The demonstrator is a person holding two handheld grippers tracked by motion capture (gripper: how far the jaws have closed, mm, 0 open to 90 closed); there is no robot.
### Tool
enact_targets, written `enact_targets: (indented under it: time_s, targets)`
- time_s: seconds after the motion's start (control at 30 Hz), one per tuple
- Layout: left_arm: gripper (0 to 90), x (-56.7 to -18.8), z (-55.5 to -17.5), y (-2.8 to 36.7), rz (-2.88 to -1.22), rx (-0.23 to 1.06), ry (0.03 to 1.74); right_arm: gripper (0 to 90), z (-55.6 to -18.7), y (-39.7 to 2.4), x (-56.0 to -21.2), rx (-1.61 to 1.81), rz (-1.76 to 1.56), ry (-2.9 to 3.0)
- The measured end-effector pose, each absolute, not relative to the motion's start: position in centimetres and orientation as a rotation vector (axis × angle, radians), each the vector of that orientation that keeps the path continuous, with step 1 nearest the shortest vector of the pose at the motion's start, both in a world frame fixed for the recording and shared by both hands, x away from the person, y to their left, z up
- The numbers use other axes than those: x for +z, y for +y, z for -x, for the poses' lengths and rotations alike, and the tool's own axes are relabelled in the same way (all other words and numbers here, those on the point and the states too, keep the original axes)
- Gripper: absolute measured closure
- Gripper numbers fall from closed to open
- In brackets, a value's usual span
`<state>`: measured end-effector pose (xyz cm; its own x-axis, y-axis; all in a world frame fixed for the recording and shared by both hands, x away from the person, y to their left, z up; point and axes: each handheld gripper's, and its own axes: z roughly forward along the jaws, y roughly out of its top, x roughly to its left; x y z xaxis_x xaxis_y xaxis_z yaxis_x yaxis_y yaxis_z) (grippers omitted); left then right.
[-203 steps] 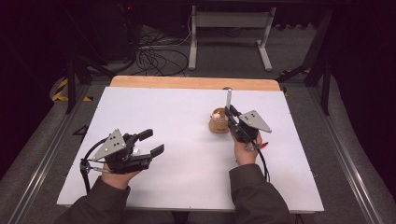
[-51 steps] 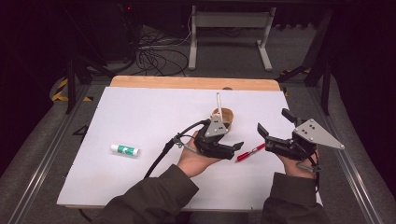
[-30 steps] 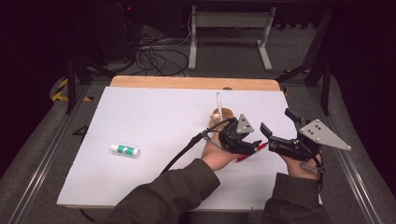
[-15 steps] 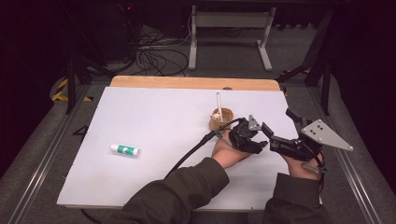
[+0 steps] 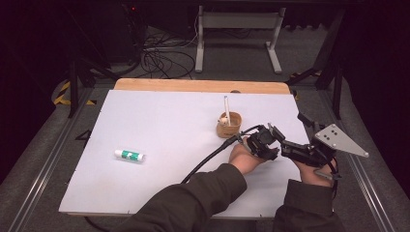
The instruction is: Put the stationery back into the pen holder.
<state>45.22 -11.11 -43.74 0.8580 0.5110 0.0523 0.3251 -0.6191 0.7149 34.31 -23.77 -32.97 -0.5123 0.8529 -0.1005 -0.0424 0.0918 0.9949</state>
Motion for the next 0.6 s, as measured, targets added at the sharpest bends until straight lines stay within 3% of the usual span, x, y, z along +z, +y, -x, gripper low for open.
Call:
enact_targets:
  time_s: [0.6]
  targets:
    - [60.9,-45.4,-45.9,-12.2,-2.363,0.310,0.615,11.3,-34.3,-23.6,-32.9,1.511,-0.811,1.629]
